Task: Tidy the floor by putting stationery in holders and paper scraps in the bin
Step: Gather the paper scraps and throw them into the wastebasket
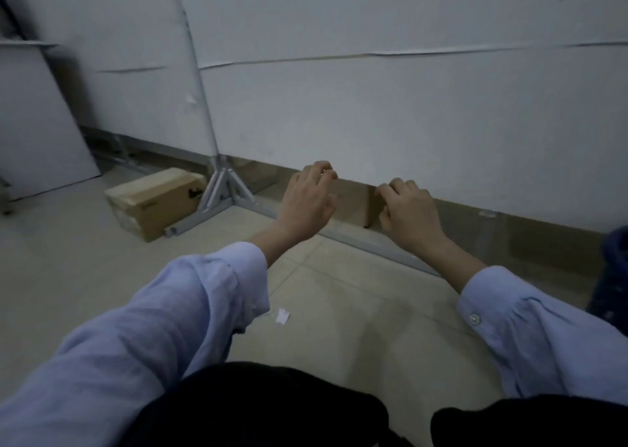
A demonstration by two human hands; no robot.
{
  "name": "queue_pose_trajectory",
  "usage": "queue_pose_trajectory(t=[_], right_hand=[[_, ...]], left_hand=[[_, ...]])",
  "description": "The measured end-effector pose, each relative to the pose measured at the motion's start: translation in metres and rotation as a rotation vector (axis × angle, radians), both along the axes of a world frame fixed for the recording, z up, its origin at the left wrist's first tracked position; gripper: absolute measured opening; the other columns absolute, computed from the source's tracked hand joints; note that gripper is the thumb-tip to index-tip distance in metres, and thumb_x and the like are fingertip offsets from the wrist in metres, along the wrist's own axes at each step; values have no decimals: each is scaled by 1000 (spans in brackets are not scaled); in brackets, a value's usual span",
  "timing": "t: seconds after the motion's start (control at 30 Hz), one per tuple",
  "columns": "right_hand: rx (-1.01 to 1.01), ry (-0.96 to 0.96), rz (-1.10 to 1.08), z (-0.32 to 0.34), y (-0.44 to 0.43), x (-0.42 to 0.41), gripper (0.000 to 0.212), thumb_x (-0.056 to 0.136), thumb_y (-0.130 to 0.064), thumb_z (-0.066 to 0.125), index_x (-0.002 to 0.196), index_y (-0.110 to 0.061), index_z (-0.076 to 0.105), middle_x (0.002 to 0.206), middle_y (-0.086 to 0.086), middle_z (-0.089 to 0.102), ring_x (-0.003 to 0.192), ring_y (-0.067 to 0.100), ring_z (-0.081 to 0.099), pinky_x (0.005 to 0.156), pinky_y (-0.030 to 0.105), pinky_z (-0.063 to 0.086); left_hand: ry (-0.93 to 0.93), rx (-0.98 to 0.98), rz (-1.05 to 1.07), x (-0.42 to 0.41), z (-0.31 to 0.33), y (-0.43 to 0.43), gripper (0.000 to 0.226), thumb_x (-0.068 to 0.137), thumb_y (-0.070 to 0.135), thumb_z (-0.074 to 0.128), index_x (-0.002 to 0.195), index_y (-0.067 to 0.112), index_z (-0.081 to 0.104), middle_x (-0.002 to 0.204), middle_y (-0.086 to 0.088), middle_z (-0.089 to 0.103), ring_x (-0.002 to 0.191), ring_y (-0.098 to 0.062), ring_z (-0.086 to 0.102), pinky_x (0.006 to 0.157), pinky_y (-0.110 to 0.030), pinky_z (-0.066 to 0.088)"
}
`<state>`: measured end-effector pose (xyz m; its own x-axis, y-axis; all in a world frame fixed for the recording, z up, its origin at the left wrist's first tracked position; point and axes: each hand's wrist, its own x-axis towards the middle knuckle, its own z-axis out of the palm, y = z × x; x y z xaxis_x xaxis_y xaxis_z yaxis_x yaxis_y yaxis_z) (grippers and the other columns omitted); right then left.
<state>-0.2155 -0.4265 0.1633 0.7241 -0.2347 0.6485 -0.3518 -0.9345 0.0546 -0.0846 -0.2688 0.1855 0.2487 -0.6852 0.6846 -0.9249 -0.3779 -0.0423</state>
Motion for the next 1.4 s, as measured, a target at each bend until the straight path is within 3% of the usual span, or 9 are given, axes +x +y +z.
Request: queue_pose_trajectory(t=[0.13,0.27,0.47,0.7,0.97,1.13,1.3,1.4], right_hand=[[48,70,140,-7,47,30,37,72,-4,61,109,-4,60,101,19,57,87,36,55,62,35,43],[103,144,217,-12,85,50,41,80,-9,57,121,-8,53,119,16,48,103,31,49,73,38,52],[182,276,241,-26,120,79,46,83,-14,59,128,-16,46,131,9,38,114,27,43,84,40,53],[321,475,213,-58,130,109,55,85,-24,62,135,-17,41,139,10,32,121,29,44,90,39,49],[521,742,196,-105,113,148,62,85,-30,62,140,-20,34,140,12,32,113,30,50,94,41,47],[609,904,269,-138,93,180,62,87,-30,64,140,-18,36,136,12,37,109,27,54,93,35,45],[690,1064,288,-173,92,193,59,85,-26,67,137,-15,41,132,12,48,115,26,51,91,31,41],[775,1088,265,-187,96,198,66,80,-21,74,137,-12,40,128,14,53,103,25,53,83,28,42]], left_hand=[[14,23,139,25,-3,70,38,77,16,59,113,4,55,122,-16,53,108,-34,53,87,-42,45],[4,59,220,47,-7,120,39,82,19,61,118,4,53,127,-16,51,114,-33,51,92,-42,44],[64,22,279,72,-23,165,39,85,18,60,120,2,52,127,-16,50,113,-31,50,93,-38,44],[176,170,273,107,-70,195,41,88,23,58,124,7,48,130,-10,46,115,-27,49,92,-37,46],[242,447,273,146,-117,210,43,88,25,61,124,7,48,131,-11,45,113,-28,49,87,-40,50],[397,651,329,166,-153,196,51,88,29,61,131,10,41,136,-9,39,118,-27,46,92,-41,48],[724,884,365,158,-205,196,62,81,23,72,132,8,40,132,-12,42,114,-30,50,93,-35,42],[956,918,420,152,-233,197,58,77,25,76,124,7,47,124,-13,53,112,-28,50,88,-32,41]])
